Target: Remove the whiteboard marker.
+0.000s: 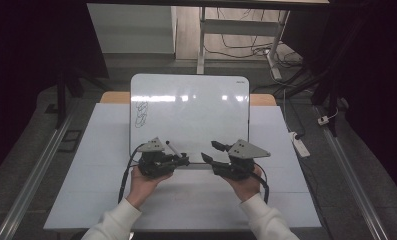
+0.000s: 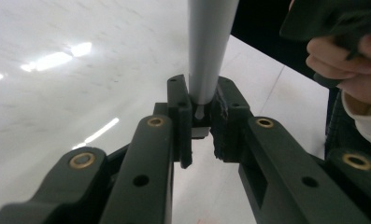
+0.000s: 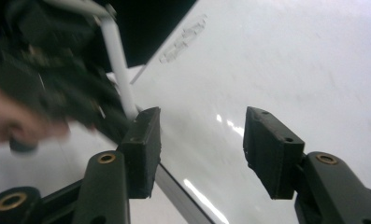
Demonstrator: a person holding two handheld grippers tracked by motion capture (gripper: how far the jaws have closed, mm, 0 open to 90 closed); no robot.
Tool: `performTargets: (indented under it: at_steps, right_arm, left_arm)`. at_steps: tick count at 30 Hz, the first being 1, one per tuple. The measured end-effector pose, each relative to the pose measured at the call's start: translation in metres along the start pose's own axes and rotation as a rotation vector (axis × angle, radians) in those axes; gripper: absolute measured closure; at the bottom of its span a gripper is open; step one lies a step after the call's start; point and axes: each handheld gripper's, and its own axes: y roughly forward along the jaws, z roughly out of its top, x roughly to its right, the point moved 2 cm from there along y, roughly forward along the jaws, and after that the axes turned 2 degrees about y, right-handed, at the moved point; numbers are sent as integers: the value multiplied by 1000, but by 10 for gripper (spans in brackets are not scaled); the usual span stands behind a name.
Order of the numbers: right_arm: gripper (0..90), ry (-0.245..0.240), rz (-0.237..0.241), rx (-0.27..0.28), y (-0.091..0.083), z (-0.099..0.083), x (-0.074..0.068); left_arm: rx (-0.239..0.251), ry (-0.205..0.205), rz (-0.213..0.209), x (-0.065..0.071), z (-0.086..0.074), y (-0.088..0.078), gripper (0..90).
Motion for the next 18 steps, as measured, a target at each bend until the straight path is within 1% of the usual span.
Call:
performTargets:
  at_steps: [1, 2, 4, 6, 7, 9, 10, 12, 15, 18]
  right_arm:
    - [454, 5, -3, -7, -3, -3, 4]
    - [450, 13, -6, -12, -7, -8, 9]
    - [444, 22, -18, -22, -17, -18, 17]
    - [442, 27, -33, -32, -27, -27, 25]
    - [441, 32, -44, -42, -32, -32, 28]
    - [441, 25, -75, -63, -43, -41, 33]
    - [441, 20, -87, -70, -48, -45, 36]
    - [439, 24, -113, -79, -60, -53, 41]
    - [439, 45, -150, -91, -78, -65, 50]
    - [439, 74, -172, -98, -93, -76, 58]
  left_arm:
    - [0, 0, 0, 0, 0, 0, 777]
    - [8, 2, 8, -1, 0, -6, 777]
    - [12, 2, 9, -2, 0, -8, 777]
    - [23, 3, 16, -3, 0, -15, 777]
    - [25, 4, 18, -3, 0, -17, 777]
    - [29, 6, 20, -4, 0, -21, 777]
    - [32, 8, 22, -4, 0, -22, 777]
    - [35, 13, 28, -4, 0, -26, 777]
    - [41, 13, 31, -6, 1, -29, 777]
    - [48, 15, 36, -8, 2, -33, 777]
